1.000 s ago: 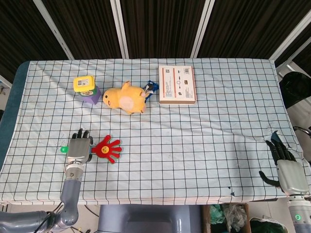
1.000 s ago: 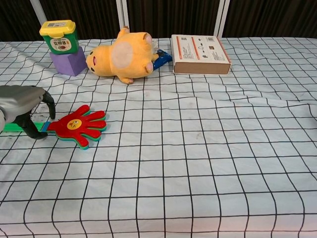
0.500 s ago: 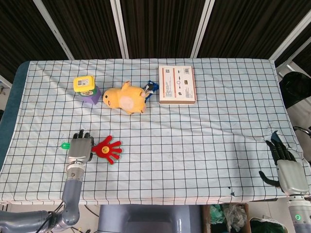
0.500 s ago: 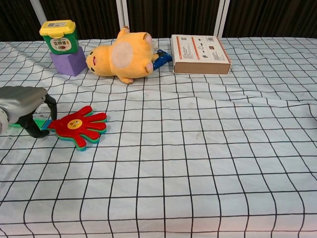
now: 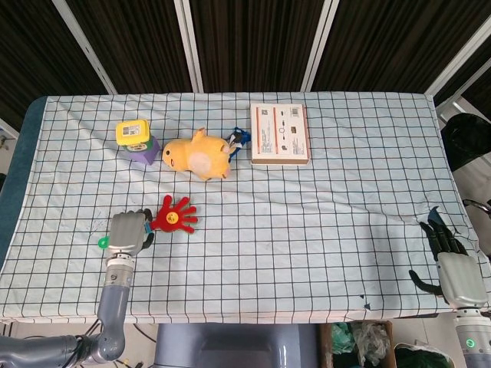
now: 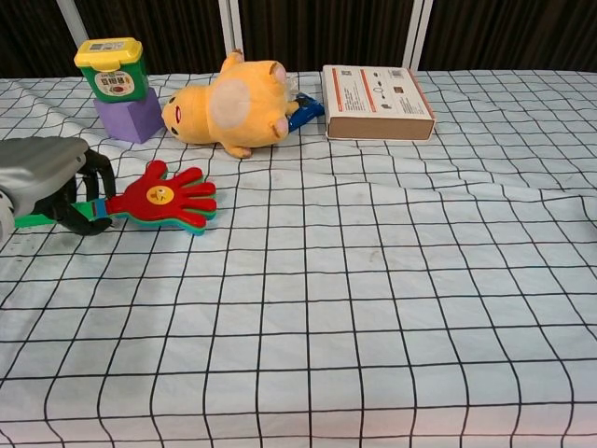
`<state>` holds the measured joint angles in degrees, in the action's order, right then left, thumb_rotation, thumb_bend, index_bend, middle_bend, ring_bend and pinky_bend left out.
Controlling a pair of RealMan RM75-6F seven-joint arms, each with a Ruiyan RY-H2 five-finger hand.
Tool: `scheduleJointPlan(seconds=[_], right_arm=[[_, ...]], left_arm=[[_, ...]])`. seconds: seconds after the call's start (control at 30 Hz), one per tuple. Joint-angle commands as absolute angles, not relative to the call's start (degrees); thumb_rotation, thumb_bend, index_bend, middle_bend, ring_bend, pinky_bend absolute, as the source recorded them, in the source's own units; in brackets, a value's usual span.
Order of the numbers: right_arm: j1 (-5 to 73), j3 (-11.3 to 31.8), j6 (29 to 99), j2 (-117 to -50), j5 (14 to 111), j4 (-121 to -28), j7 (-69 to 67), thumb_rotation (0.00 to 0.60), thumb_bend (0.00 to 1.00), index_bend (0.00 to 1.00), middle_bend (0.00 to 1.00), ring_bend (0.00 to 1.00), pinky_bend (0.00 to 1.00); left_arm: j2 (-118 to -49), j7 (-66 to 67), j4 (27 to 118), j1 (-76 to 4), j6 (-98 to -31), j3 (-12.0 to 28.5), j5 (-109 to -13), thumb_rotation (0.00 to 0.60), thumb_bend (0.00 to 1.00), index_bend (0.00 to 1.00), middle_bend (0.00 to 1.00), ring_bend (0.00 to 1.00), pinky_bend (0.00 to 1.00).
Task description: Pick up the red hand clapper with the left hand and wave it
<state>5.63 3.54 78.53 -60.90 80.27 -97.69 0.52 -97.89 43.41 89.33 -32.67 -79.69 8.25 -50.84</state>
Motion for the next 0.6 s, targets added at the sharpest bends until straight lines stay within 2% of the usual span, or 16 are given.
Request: scheduleJointPlan(seconds=[0.03,0.23,0.6], right_arm=[[5.64,3.57,78.5,-60.9,80.18,-97.71,0.57,0.6,0.23,0.0,0.0,0.0,0.15],[5.63,3.58,78.45,-60.86,80.03,-97.84,0.75,0.6,0.23,0.0,0.0,0.0,0.15],[5.6,3.66,78.48,-60.83,79.81,-97.91,0.82,0.6,0.23,0.0,0.0,0.0,0.15]], left_arm=[[-98.3,39.18,88.22,-31.85,-80.58,7.88,-55.25,0.6,0.58,0.68,0.69,0.57,0.65],[-97.96,31.58,88.41,-31.1,-81.54,7.0,-63.55,0.6,0.58,0.71,0.73,0.62,0.68],[-94.86,20.23,93.22,-29.43,-86.27,4.85,-79.47,0.6,0.58,0.72,0.74,0.63,0.69]])
